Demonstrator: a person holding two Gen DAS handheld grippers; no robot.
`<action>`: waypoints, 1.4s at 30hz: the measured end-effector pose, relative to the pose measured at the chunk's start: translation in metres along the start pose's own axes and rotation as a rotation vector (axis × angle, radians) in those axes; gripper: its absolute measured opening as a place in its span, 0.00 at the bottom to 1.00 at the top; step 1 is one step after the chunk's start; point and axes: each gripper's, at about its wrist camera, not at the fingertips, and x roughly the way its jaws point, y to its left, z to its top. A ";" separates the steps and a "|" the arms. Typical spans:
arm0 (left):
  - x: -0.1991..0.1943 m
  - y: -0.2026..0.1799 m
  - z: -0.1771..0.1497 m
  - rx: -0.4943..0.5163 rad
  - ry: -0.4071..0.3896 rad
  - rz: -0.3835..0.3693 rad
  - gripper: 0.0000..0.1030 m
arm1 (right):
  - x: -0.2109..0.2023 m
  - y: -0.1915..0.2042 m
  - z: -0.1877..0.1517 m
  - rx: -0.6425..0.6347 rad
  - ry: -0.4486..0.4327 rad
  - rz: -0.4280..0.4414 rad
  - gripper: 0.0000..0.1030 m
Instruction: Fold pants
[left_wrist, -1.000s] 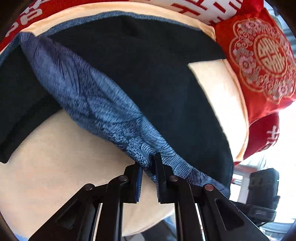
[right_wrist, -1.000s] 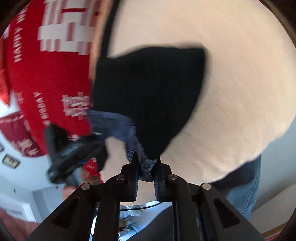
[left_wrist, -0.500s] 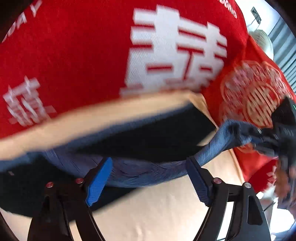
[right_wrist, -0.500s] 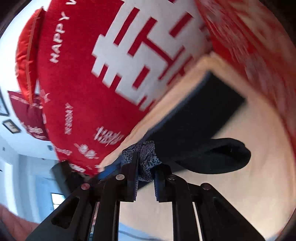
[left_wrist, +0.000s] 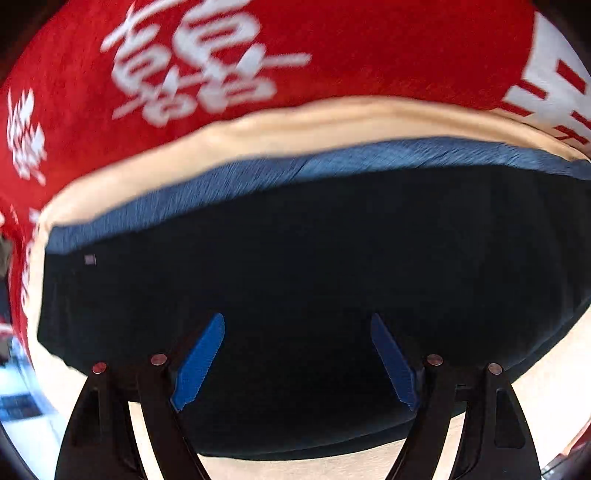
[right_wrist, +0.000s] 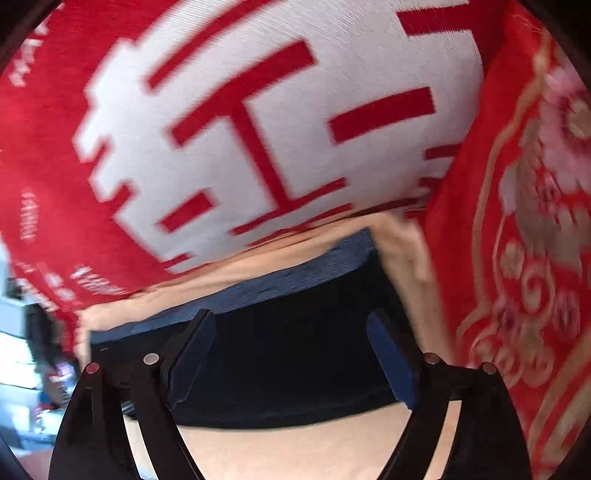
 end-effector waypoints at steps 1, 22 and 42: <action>0.000 0.003 -0.002 -0.013 -0.003 -0.012 0.80 | -0.002 -0.002 -0.013 0.028 0.009 0.017 0.83; -0.009 0.009 -0.011 0.005 0.025 -0.017 0.80 | 0.051 -0.052 -0.095 0.369 0.143 0.061 0.10; -0.032 0.114 -0.038 -0.089 -0.047 -0.088 0.80 | 0.058 0.080 -0.146 0.206 0.204 0.111 0.64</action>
